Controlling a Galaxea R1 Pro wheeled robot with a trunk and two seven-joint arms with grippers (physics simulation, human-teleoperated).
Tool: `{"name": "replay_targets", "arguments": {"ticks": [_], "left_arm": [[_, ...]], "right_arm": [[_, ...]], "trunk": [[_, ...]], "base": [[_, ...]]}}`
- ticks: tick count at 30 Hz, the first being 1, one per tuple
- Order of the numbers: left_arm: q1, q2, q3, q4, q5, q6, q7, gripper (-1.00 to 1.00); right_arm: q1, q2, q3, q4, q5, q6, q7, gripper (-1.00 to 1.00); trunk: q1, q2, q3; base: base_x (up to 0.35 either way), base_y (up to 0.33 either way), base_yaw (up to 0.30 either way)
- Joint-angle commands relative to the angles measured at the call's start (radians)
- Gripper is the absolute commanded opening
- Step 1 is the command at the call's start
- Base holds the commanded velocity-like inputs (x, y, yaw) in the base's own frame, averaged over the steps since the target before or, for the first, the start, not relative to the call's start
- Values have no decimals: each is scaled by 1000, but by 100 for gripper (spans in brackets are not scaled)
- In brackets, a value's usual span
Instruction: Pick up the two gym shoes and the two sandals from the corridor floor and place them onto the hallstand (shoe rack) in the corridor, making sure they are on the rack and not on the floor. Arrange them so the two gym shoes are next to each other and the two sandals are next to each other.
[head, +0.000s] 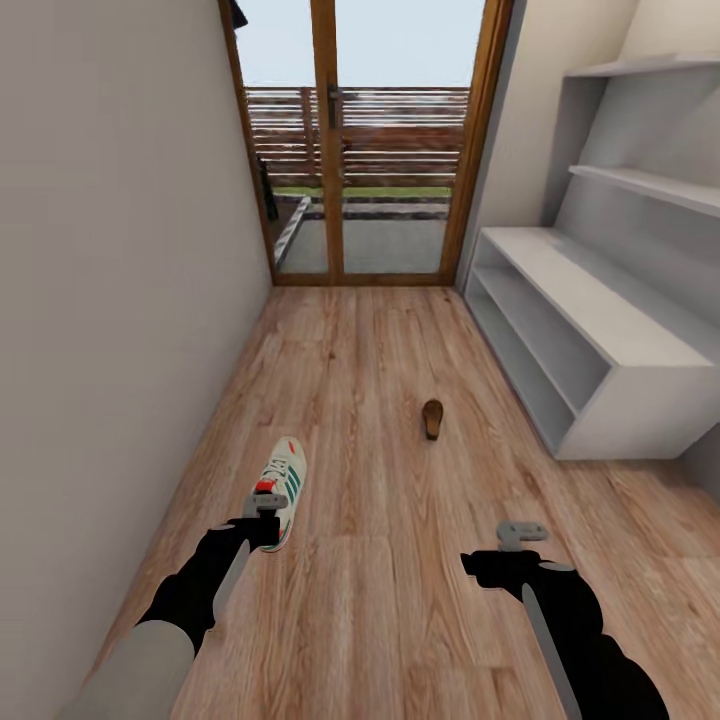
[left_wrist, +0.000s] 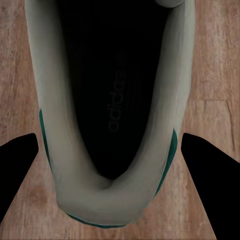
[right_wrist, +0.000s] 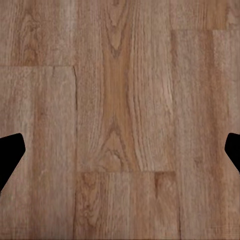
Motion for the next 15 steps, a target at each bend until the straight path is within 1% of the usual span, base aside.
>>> {"name": "replay_targets", "arguments": {"ticks": [1, 15], "left_arm": [[0, 0, 0, 0, 0, 0, -1, -100], [0, 0, 0, 0, 0, 0, -1, -100]], "right_arm": [[0, 0, 0, 0, 0, 0, 0, 100], [0, 0, -1, 0, 1, 0, -1, 100]], "trunk": [[0, 0, 0], [0, 0, 0]], "base": [[275, 13, 0], [276, 2, 0]]}}
